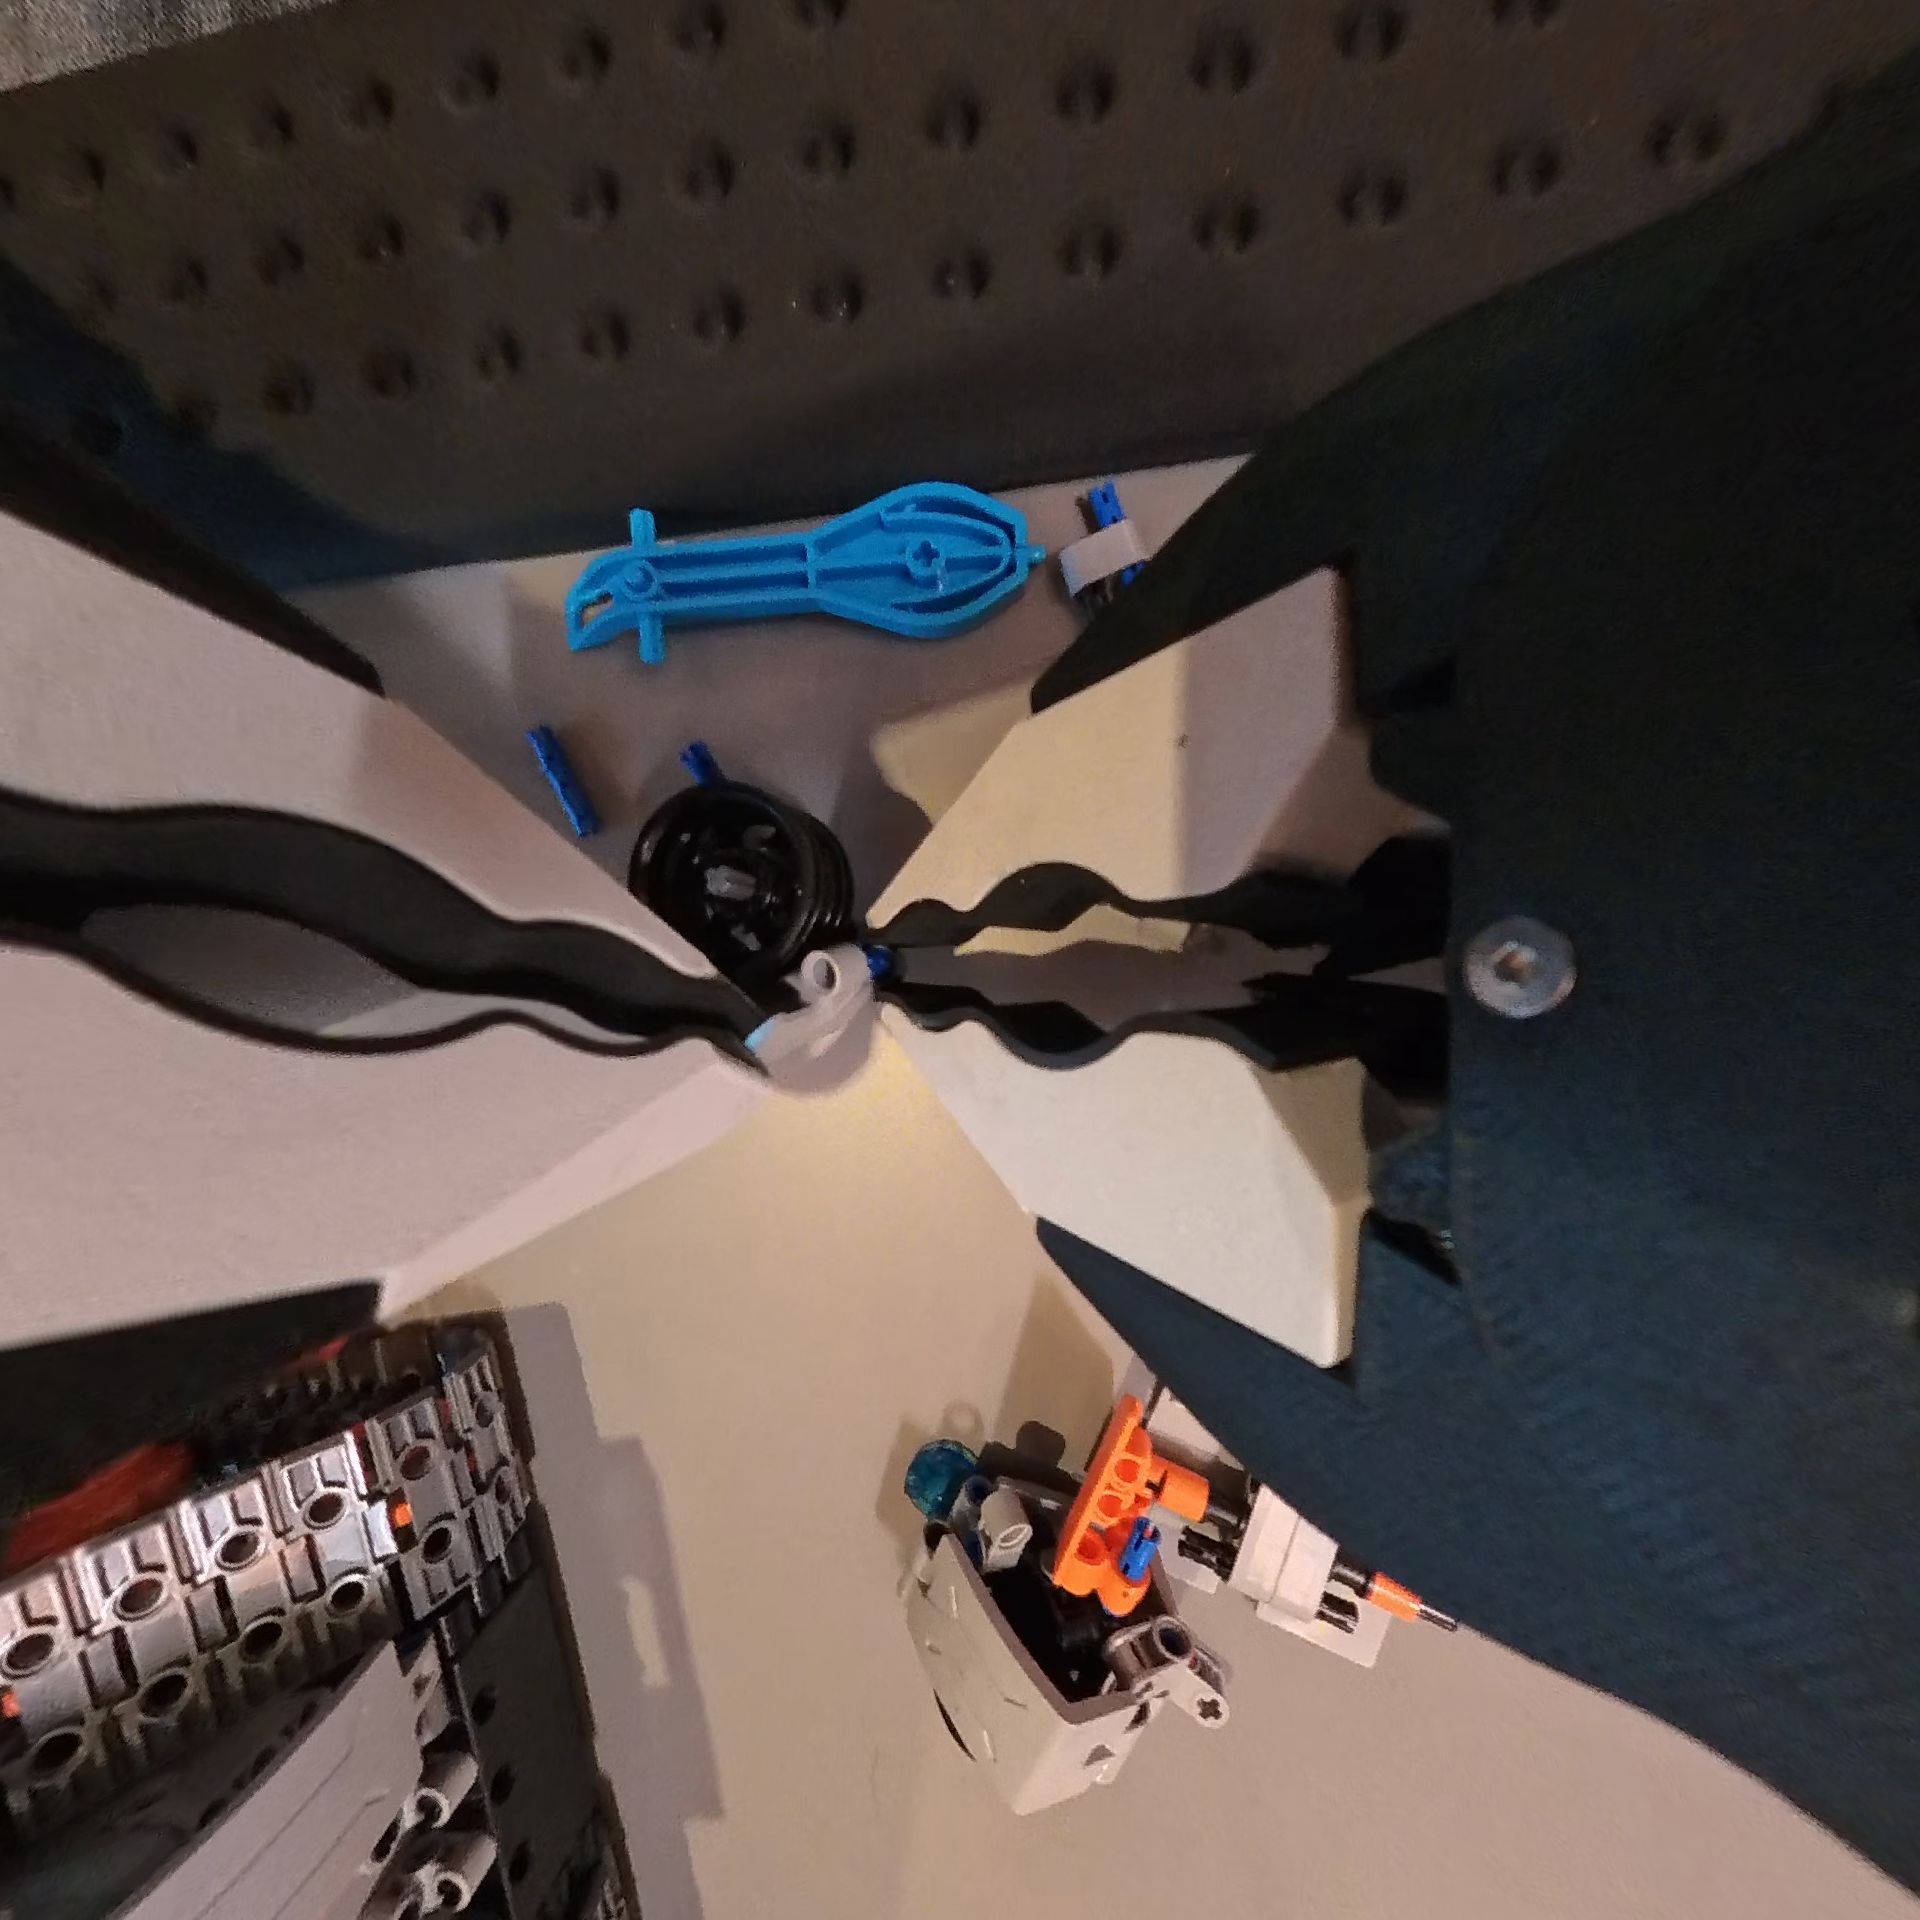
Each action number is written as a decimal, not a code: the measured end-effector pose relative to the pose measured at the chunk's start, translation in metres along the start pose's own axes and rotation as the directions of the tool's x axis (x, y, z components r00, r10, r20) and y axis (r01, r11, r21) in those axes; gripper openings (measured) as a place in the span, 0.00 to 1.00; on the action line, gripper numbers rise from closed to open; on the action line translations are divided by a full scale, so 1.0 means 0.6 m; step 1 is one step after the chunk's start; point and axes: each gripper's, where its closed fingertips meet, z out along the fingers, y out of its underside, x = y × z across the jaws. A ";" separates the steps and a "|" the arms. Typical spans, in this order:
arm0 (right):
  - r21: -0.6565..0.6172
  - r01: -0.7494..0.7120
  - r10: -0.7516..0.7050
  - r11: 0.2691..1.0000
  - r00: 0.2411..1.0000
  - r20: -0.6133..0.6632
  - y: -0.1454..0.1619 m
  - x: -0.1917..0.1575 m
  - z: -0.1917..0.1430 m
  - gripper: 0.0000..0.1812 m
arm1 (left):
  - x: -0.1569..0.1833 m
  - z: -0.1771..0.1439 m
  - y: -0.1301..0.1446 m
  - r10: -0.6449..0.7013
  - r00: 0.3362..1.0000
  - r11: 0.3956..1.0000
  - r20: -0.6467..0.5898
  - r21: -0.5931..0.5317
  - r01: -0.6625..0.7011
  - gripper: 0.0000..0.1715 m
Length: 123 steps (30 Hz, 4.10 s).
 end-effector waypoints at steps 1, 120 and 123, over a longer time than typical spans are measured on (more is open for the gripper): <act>0.021 -0.023 0.023 0.999 1.000 0.017 0.000 -0.001 0.002 0.00 | 0.004 0.000 0.000 -0.011 1.000 1.000 -0.018 -0.001 0.011 0.02; 0.164 -0.244 0.249 0.956 0.969 -0.007 0.017 0.015 0.012 0.27 | -0.053 -0.021 -0.041 -0.233 0.971 0.947 -0.045 0.216 0.237 0.01; 0.186 -0.231 0.236 0.955 0.972 -0.005 0.015 0.015 0.006 0.27 | -0.051 -0.026 -0.045 -0.226 0.972 0.945 -0.063 0.230 0.234 0.01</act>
